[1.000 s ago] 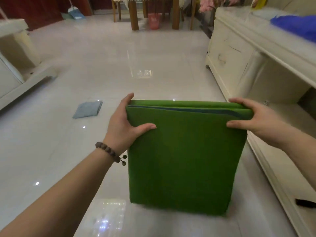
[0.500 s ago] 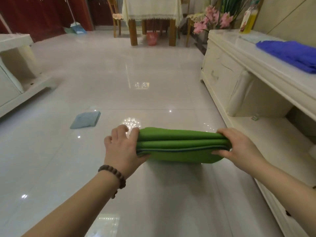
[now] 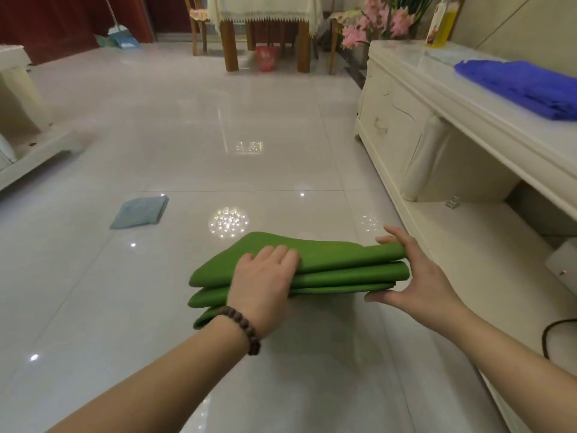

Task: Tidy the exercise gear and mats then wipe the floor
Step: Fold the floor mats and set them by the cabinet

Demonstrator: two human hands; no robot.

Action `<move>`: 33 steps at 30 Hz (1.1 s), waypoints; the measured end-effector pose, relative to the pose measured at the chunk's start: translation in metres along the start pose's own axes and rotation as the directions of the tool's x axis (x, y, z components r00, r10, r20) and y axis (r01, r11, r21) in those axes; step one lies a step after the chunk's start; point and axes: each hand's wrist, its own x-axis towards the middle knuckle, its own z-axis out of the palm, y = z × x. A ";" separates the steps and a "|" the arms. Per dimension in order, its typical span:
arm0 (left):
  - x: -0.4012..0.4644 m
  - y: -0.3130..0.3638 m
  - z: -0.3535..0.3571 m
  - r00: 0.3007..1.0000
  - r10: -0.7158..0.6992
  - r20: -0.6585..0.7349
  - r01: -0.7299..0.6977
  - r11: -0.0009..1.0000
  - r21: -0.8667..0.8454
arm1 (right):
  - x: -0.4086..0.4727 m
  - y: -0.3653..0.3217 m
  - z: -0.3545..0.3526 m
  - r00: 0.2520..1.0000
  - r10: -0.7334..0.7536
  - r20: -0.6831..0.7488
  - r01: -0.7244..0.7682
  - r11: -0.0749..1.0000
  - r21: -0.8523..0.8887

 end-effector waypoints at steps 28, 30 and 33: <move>-0.024 -0.057 -0.048 0.920 -0.093 0.382 0.051 0.992 0.117 | 0.040 -0.131 0.060 0.870 0.017 0.493 0.366 0.647 -0.668; -0.026 -0.063 -0.041 0.941 -0.084 0.327 0.060 0.995 0.084 | 0.046 -0.123 0.029 0.896 0.106 0.431 0.267 0.646 -0.715; -0.023 -0.063 -0.039 0.946 -0.082 0.314 0.059 0.995 0.084 | 0.039 -0.122 0.020 0.943 0.057 0.328 0.208 0.668 -0.714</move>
